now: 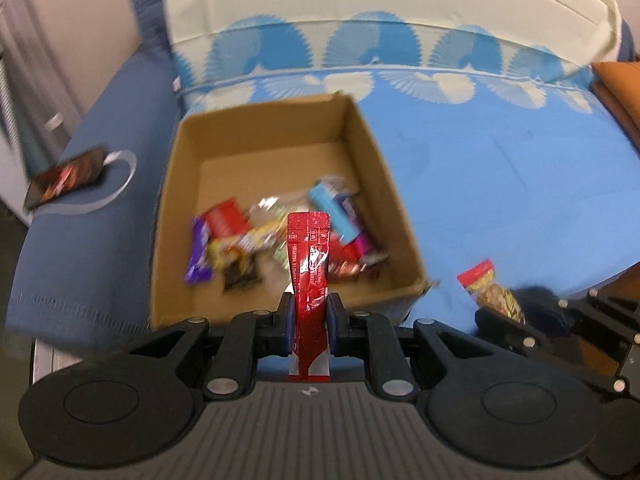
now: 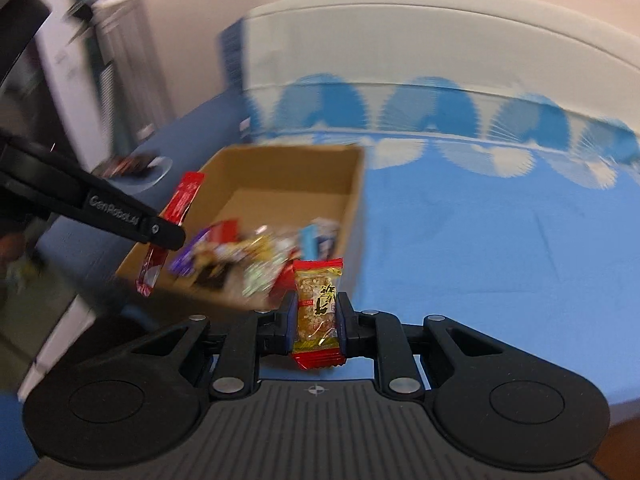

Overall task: Organize snacks
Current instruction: 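Carry the red stick pack and candy bar over the box with both tools, then lower both snacks into the box and open both tools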

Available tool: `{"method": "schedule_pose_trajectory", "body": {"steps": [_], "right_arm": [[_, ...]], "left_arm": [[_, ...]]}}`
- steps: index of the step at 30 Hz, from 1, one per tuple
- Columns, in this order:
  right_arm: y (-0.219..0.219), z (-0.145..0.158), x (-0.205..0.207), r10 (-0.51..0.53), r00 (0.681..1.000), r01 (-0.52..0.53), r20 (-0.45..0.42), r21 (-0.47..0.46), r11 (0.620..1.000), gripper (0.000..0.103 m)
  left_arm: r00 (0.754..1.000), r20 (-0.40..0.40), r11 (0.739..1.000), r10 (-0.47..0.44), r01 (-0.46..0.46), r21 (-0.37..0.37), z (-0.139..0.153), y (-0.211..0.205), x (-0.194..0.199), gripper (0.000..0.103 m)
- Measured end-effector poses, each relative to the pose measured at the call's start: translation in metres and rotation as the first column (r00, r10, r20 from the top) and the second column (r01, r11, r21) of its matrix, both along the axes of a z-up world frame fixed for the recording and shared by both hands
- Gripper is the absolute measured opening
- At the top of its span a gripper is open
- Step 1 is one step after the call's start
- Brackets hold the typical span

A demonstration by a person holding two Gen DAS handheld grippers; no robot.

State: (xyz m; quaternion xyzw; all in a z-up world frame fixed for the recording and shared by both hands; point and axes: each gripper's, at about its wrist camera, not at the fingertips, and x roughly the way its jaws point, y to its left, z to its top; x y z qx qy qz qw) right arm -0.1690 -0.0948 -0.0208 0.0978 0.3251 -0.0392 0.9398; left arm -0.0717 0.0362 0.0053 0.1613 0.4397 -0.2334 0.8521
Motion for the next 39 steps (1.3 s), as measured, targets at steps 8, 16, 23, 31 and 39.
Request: {"method": "schedule_pose_trajectory", "body": {"steps": [8,16,23,31,39], "right_arm": [[0.035,0.023,-0.014,0.061,0.998,-0.059,0.019,-0.094,0.994,0.021],[0.046,0.028,-0.023,0.048,0.999,-0.045,0.026,-0.123,0.991,0.021],[0.047,0.024,-0.019,0.053,0.999,-0.051,0.013,-0.127,0.991,0.021],[0.044,0.021,-0.013,0.053,0.999,-0.054,-0.008,-0.120,0.991,0.021],[0.042,0.015,-0.002,0.061,0.997,-0.065,-0.039,-0.114,0.991,0.021]], "left_arm": [[0.999,-0.005,0.999,0.042,-0.042,-0.031,-0.005,0.045,-0.025,0.017],[0.999,0.007,0.998,0.033,-0.032,-0.060,-0.003,0.049,-0.031,0.018],[0.999,-0.004,0.997,0.037,-0.037,-0.062,-0.006,0.050,-0.027,0.018],[0.999,-0.019,0.997,0.040,-0.041,-0.058,-0.010,0.048,-0.020,0.018],[0.998,-0.037,0.997,0.055,-0.057,-0.052,-0.015,0.045,-0.005,0.018]]}}
